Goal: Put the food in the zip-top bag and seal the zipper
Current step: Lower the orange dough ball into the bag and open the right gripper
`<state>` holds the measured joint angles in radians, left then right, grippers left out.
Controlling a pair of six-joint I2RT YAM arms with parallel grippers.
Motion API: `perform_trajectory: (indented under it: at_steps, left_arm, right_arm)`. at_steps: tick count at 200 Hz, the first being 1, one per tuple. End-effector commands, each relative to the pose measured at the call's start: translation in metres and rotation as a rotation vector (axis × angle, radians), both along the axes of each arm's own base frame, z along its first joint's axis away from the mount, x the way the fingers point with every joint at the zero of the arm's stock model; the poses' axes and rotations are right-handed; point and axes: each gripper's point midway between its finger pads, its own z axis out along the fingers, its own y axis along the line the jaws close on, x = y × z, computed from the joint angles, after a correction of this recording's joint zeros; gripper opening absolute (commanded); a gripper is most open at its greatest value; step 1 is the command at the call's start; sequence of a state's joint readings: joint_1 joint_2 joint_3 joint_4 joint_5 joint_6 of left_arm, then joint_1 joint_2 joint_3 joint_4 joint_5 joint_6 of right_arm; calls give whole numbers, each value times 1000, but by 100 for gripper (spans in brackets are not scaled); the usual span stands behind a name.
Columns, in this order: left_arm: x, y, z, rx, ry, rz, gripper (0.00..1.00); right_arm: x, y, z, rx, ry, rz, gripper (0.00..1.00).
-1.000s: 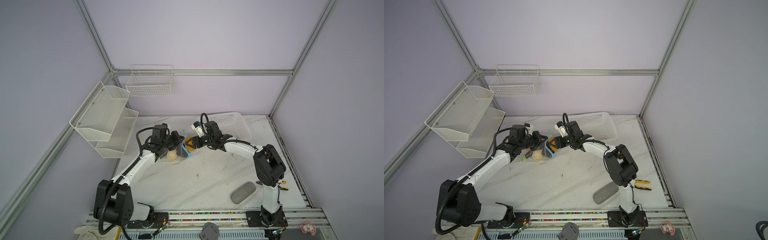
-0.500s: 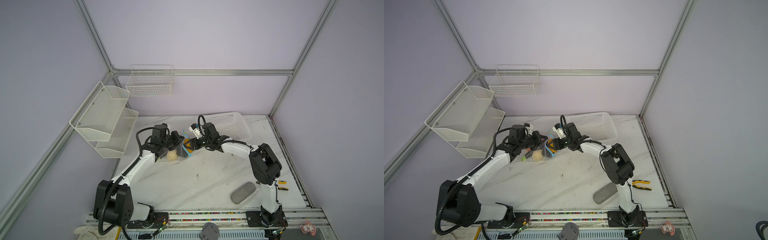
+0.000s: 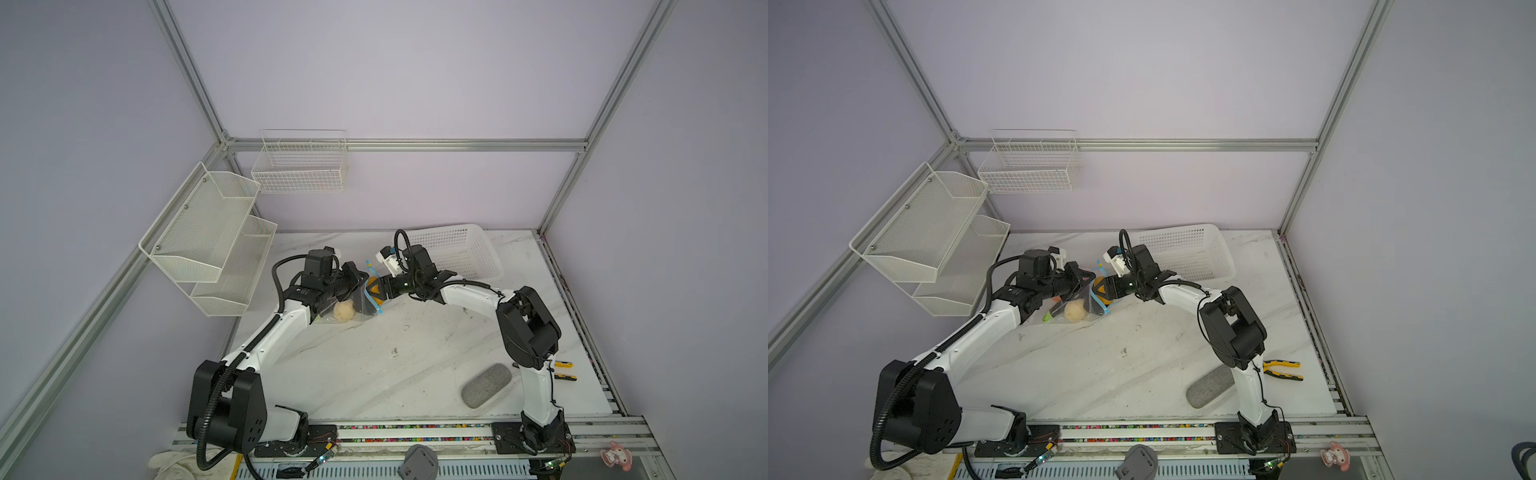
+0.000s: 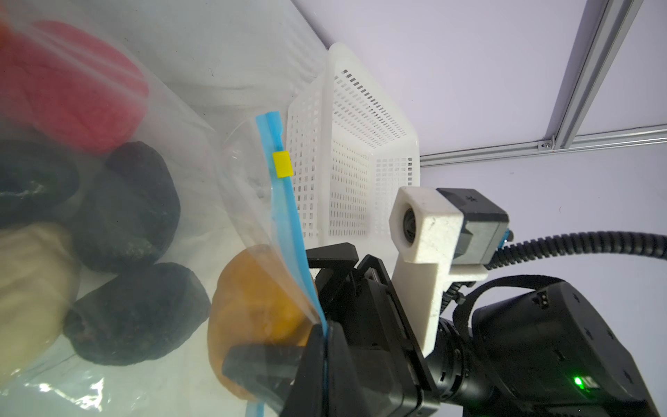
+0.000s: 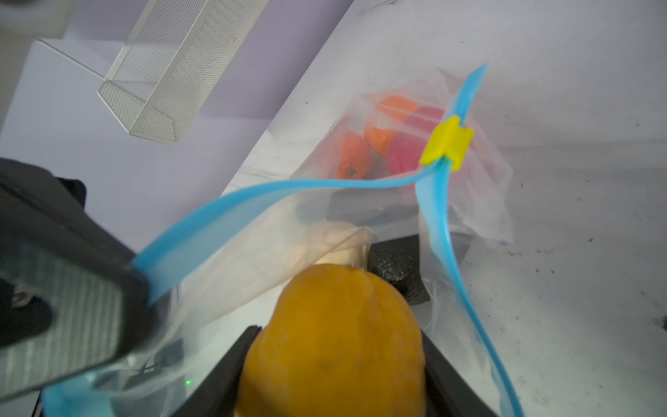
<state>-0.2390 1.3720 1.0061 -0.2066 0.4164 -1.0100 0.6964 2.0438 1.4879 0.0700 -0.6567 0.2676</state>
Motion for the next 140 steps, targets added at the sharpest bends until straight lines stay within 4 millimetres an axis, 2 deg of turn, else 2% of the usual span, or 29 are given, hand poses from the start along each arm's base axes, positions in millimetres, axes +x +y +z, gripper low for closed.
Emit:
perform_trajectory:
  at_steps: [1, 140]
  left_arm:
    - [4, -4, 50, -22, -129, -19, 0]
    - [2, -4, 51, -21, -135, -19, 0]
  right_arm:
    - [-1, 13, 6, 41, -6, 31, 62]
    - [-1, 26, -4, 33, 14, 33, 65]
